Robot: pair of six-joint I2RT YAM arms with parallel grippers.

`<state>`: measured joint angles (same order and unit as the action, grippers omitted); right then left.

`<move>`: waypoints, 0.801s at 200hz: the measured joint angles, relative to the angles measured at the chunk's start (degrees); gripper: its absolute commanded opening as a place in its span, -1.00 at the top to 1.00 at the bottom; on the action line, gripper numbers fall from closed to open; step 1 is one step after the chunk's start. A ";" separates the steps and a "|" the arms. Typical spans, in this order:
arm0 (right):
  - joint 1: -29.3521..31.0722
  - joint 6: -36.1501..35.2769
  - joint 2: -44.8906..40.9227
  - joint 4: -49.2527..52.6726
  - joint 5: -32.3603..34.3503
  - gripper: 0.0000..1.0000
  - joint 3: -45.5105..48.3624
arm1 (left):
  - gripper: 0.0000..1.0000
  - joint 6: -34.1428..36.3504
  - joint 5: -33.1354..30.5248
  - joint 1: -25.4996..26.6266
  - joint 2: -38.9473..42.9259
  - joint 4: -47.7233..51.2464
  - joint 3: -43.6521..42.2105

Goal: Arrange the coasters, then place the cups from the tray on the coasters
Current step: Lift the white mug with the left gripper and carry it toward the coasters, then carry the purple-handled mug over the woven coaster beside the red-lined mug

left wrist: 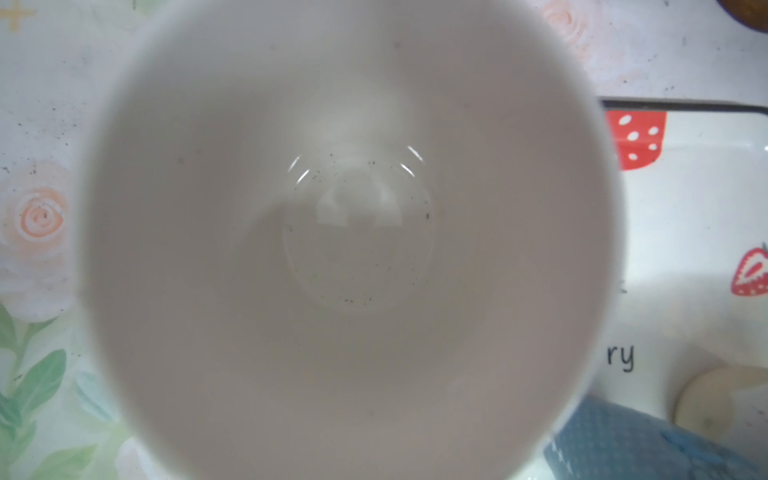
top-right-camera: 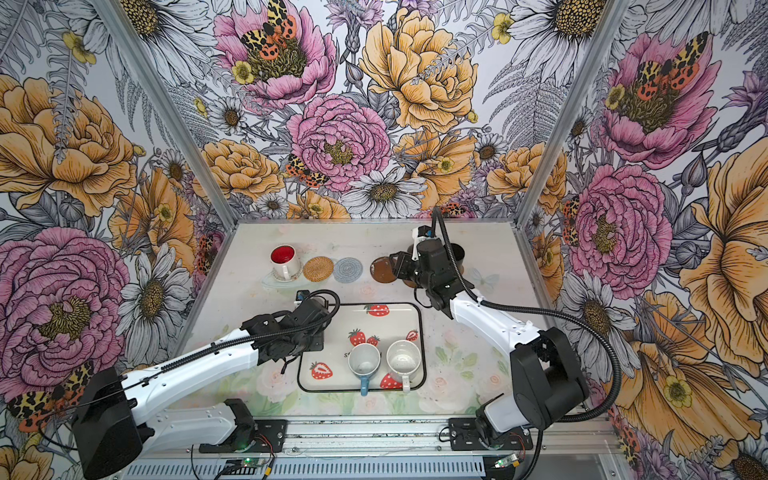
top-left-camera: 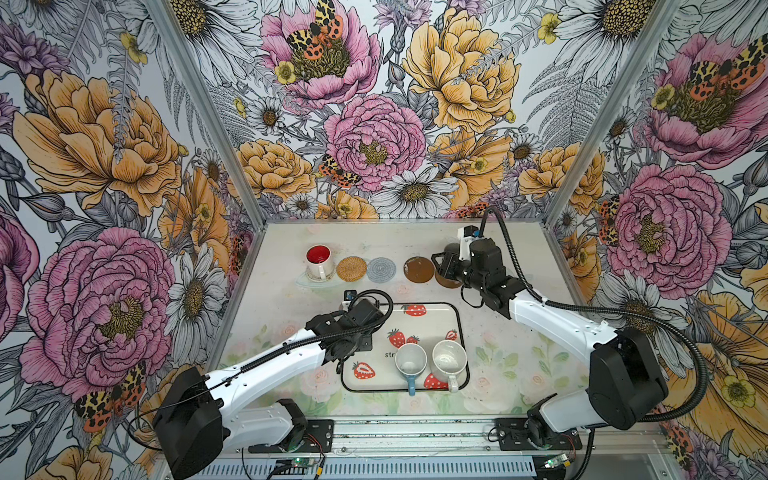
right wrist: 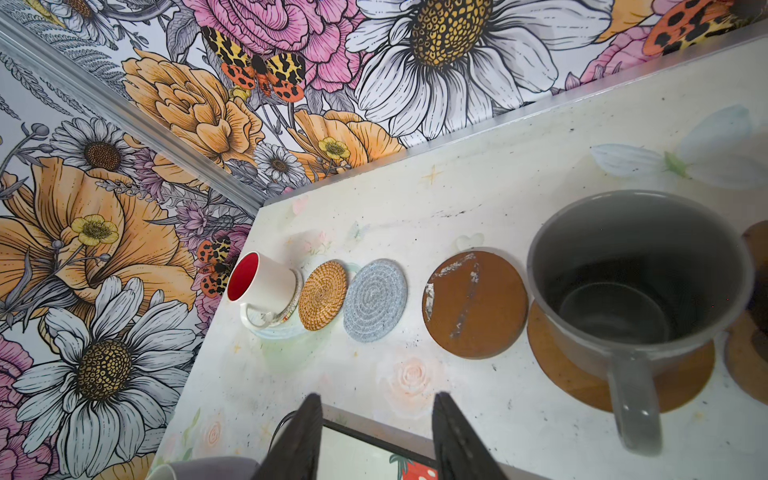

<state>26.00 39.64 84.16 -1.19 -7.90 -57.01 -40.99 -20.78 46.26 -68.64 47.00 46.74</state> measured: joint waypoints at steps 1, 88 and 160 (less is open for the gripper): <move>-0.04 0.00 0.04 0.00 -0.02 0.09 -0.02 | 1.00 0.09 0.00 -0.11 -0.04 -0.02 0.02; -1.33 0.04 2.93 -0.76 -2.16 0.10 -0.61 | 1.00 7.78 3.23 -10.80 -6.05 -7.61 4.79; -1.70 0.46 6.34 -1.49 -4.24 0.11 -2.21 | 1.00 11.91 6.99 -16.74 -13.92 -11.82 10.93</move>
<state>24.29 40.10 90.50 -2.68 -12.14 -59.22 -29.08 -13.78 29.52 -82.56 35.18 57.67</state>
